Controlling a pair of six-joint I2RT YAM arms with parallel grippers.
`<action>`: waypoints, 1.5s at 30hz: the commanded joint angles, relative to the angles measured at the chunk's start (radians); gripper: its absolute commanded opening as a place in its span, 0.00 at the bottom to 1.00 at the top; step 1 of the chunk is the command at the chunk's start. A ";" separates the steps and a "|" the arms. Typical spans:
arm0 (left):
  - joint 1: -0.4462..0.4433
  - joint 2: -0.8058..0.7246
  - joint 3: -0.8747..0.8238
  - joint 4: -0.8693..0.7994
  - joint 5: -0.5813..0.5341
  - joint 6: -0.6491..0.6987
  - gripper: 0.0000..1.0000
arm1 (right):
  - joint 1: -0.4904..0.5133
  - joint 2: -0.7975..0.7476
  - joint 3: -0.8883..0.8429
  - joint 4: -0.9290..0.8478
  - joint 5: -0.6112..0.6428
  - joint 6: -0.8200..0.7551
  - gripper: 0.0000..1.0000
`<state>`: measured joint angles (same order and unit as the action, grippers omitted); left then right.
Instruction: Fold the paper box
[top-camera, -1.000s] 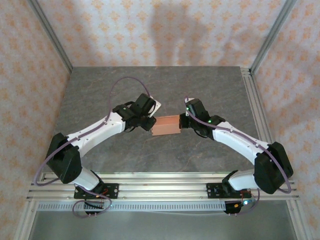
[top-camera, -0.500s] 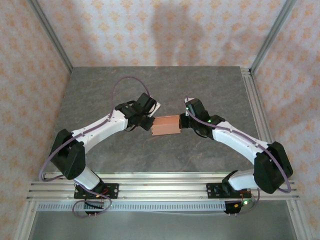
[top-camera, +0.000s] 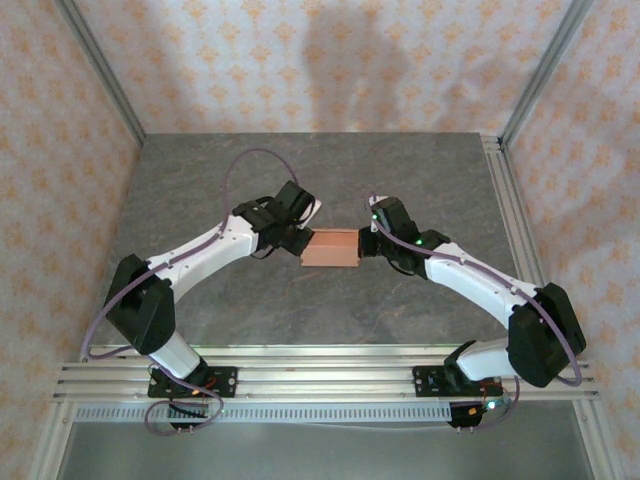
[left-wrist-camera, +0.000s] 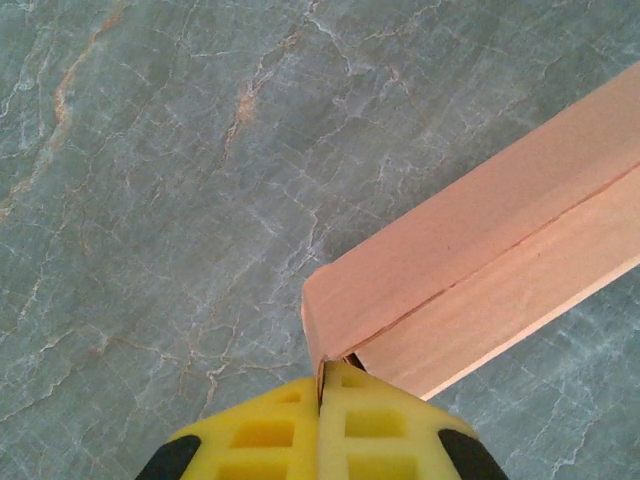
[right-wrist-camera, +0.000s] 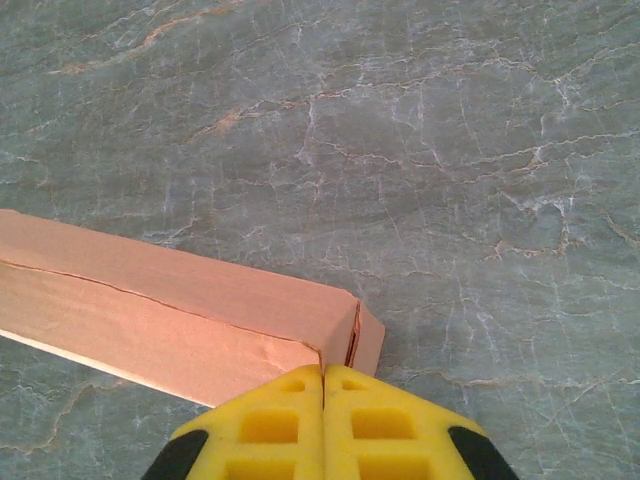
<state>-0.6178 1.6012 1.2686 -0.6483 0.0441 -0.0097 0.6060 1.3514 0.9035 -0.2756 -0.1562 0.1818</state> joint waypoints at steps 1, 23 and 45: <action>0.003 0.010 0.050 -0.030 0.027 -0.075 0.00 | 0.006 0.006 0.024 -0.036 -0.007 -0.009 0.00; 0.003 0.062 0.158 -0.077 0.181 -0.316 0.00 | 0.020 0.029 0.048 -0.080 0.051 -0.041 0.00; 0.012 0.095 0.173 -0.078 0.209 -0.363 0.00 | 0.029 0.000 0.101 -0.134 0.086 -0.034 0.00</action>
<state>-0.6056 1.6924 1.4082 -0.7380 0.2047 -0.3553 0.6151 1.3716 0.9657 -0.3977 -0.0586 0.1448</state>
